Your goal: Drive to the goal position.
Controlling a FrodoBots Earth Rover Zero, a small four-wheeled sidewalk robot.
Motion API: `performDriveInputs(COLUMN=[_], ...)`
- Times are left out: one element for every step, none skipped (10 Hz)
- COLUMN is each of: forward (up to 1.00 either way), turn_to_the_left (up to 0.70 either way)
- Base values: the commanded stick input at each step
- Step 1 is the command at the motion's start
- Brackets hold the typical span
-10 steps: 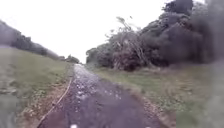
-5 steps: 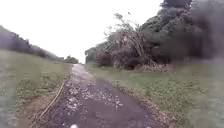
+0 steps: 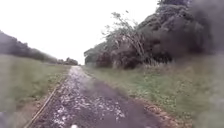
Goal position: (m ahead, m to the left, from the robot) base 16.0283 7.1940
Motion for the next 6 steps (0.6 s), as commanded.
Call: performDriveInputs(forward=[0.7,0.7,0.7,0.7,0.7,0.7], turn_to_the_left=[0.0,0.0,0.0,0.0,0.0,0.13])
